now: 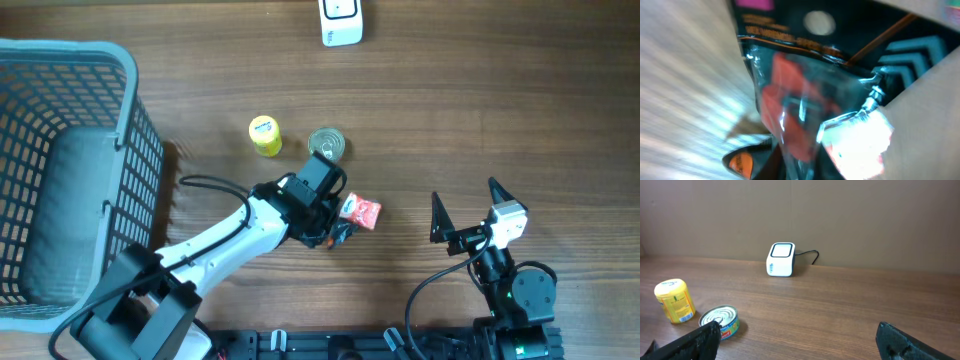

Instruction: Scan the item barcode

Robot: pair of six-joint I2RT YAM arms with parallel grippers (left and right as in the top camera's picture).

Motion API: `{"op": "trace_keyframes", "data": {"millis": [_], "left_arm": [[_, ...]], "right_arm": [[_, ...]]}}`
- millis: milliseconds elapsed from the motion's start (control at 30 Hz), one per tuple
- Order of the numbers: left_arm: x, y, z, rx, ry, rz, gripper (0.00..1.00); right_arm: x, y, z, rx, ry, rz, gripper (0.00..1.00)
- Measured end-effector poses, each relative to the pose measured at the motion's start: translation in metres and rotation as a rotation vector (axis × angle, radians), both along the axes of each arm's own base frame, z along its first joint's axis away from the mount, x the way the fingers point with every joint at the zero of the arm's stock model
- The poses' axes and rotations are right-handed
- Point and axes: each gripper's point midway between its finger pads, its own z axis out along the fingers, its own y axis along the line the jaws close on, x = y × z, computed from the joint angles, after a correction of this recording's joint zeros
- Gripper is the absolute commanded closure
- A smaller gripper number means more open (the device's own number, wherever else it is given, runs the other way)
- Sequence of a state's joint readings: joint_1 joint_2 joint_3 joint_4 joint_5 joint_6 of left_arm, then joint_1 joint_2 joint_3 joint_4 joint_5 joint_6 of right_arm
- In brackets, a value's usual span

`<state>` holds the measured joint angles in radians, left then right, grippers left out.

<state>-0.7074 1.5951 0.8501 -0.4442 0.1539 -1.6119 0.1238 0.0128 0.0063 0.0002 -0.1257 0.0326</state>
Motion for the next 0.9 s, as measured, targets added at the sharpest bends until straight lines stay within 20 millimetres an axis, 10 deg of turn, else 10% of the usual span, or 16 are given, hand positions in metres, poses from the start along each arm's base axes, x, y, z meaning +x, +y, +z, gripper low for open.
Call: {"op": "trace_keyframes", "data": {"millis": [267,667,900], "left_arm": [[0.016,0.003,0.012,-0.023,-0.072,-0.03,0.84],[-0.003,0.028,0.002,0.125,-0.067,-0.234,0.02],[0.0,0.038,0.0,0.239,-0.174,-0.522,0.0]], "right_arm": [[0.0,0.0,0.0,0.0,0.0,0.0,0.0],[0.0,0.0,0.0,0.0,0.0,0.0,0.01],[0.0,0.0,0.0,0.0,0.0,0.0,0.0]]}}
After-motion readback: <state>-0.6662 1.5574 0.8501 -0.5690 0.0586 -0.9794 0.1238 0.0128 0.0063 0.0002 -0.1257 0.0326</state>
